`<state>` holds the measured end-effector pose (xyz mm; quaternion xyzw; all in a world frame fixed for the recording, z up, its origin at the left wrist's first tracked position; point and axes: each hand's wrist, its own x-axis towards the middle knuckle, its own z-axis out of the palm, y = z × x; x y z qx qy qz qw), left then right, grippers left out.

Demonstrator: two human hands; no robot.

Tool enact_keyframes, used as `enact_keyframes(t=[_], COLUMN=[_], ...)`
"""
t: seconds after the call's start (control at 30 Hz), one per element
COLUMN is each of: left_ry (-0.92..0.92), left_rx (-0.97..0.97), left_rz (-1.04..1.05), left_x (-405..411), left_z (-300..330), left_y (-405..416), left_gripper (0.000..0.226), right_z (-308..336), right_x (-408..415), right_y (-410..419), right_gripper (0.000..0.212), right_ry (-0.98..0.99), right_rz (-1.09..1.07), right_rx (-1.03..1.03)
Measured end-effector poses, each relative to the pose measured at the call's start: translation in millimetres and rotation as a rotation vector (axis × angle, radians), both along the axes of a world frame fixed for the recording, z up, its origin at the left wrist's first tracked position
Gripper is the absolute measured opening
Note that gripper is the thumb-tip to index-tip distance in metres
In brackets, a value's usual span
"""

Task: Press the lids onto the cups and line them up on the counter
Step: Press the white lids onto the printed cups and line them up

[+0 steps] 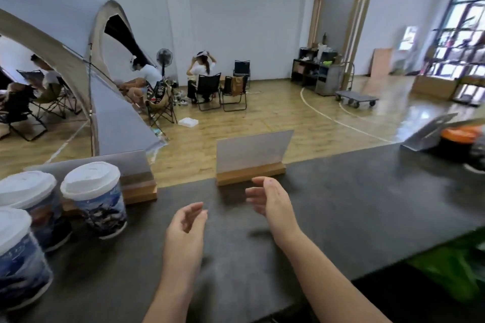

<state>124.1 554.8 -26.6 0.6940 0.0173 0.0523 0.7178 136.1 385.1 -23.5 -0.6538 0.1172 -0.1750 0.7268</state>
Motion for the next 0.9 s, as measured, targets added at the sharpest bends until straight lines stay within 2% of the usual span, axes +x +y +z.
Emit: enact_keyframes(t=[0.23,0.5,0.77,0.9], left_ry=[0.026,0.007,-0.04,0.003], left_rx=[0.018,0.054,0.083,0.031], left_rz=[-0.347,-0.587,-0.771,-0.814], left_x=[-18.3,-35.9,-35.8,-18.7], left_z=[0.9,26.0,52.8,59.4], left_y=[-132.3,-306.8,-510.9,-611.5], left_gripper=[0.017,0.015,0.015,0.015], right_z=[-4.2,-0.6,16.9,28.8], right_x=[-66.8,-134.4,-155.6,-144.0], right_y=[-140.0,-316.2,-488.3,-572.4], right_gripper=[0.03,0.029,0.024,0.035], right_ry=[-0.003,0.011,0.0,-0.02], right_rz=[-0.305,-0.636,-0.796,-0.811], right_rx=[0.019,-0.034,-0.086,-0.057])
